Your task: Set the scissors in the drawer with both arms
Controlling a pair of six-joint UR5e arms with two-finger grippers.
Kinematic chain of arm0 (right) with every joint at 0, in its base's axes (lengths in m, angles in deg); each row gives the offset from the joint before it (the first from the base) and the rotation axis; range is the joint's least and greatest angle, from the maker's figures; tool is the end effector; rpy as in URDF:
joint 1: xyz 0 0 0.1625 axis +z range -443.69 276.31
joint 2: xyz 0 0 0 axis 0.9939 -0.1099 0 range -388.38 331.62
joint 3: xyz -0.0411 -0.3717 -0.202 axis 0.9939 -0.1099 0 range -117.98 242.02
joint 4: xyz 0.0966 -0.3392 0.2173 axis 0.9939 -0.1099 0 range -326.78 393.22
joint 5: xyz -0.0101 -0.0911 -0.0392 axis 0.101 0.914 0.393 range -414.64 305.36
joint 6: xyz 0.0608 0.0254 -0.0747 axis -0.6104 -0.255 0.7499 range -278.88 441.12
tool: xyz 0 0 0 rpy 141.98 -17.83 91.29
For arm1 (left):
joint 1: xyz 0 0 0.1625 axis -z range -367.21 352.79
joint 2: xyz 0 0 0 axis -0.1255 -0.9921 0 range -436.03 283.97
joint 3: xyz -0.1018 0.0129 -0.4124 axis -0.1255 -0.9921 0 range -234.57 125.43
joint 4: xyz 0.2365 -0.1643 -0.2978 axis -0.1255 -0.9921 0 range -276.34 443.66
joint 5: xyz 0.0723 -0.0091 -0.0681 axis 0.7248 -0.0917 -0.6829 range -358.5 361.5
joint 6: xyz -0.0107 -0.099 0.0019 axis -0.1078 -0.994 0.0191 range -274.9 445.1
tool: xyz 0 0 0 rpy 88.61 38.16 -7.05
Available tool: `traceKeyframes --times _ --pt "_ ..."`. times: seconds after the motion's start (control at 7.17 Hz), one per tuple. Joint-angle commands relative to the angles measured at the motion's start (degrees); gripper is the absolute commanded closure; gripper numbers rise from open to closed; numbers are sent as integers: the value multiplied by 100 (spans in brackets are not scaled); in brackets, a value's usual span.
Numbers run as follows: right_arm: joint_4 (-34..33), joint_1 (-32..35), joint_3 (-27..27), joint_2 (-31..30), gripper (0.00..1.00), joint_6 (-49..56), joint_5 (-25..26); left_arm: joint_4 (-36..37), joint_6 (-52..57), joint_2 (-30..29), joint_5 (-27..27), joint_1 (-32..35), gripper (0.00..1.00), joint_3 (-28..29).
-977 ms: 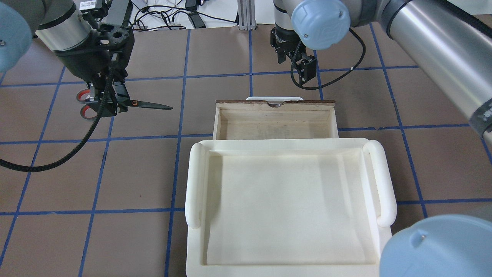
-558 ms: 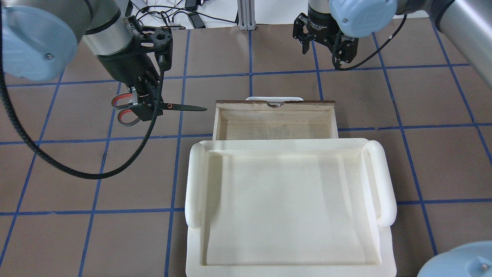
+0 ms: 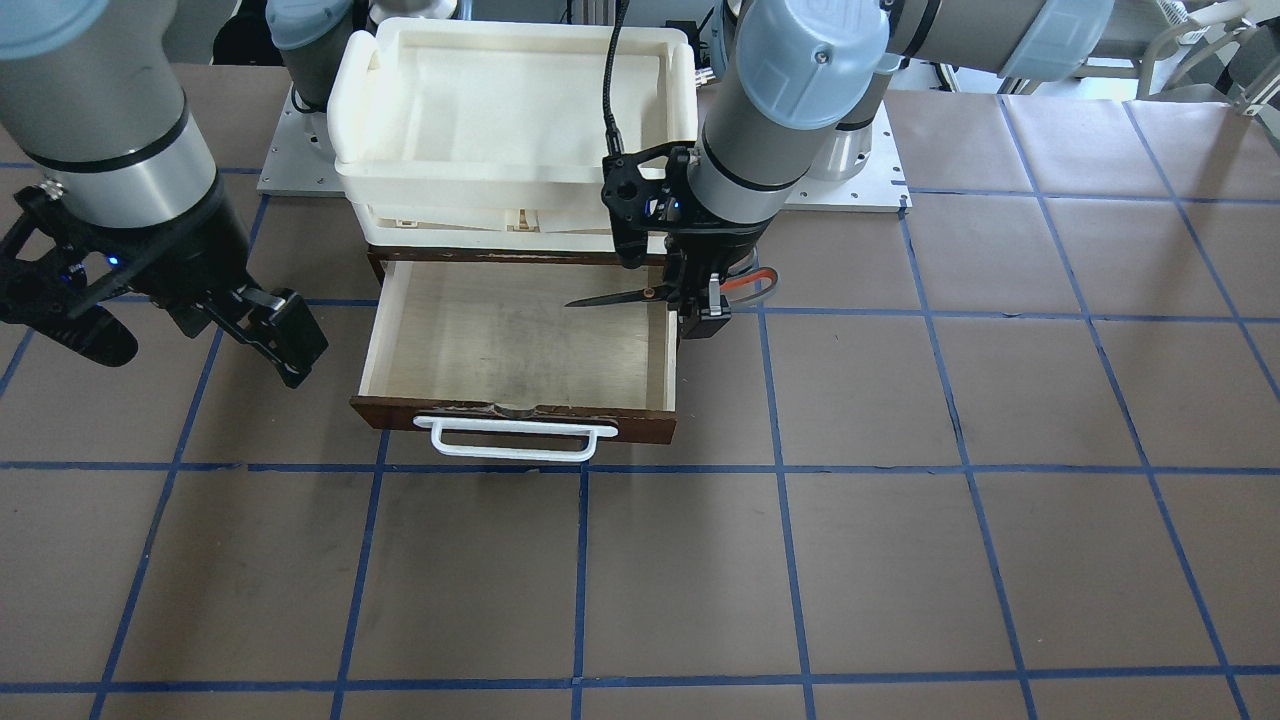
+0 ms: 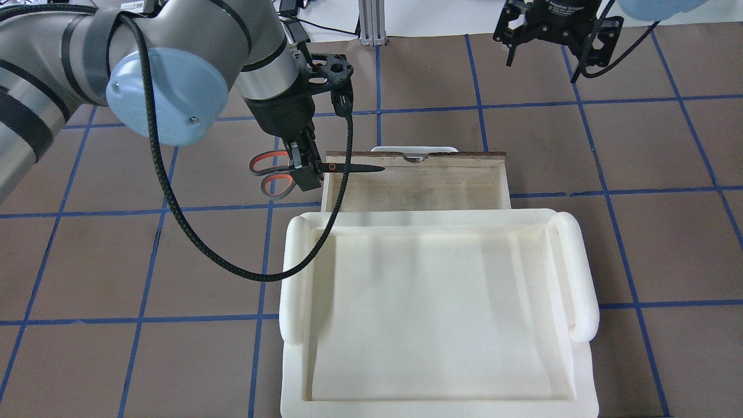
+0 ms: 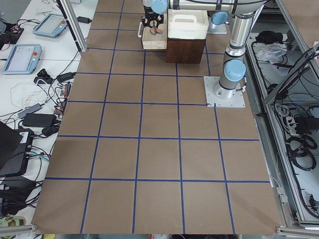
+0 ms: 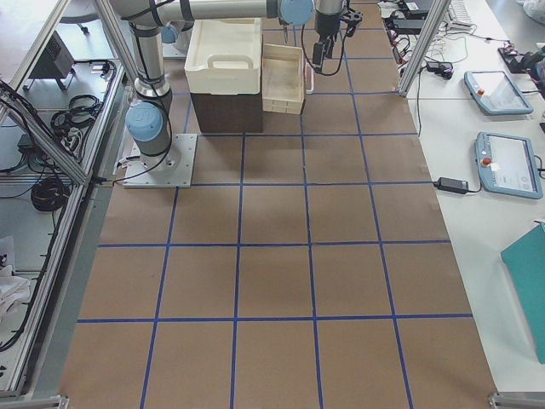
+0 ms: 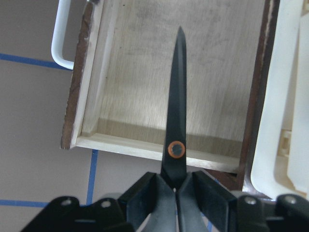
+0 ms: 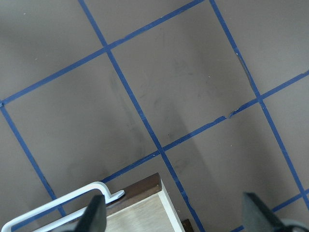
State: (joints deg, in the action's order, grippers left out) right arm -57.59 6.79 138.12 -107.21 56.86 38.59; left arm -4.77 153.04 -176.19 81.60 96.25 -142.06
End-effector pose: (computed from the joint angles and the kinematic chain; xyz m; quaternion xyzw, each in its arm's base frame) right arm 0.1325 -0.5786 0.5051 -0.2067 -0.9775 0.0362 0.0209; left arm -0.2749 -0.5023 0.4205 -0.6453 -0.7572 -0.0076 0.1008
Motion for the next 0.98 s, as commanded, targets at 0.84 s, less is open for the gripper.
traceKeyframes --times 0.84 --pt "-25 -259 18 -291 0 2012 -393 757 -159 -812 -161 640 100 188"
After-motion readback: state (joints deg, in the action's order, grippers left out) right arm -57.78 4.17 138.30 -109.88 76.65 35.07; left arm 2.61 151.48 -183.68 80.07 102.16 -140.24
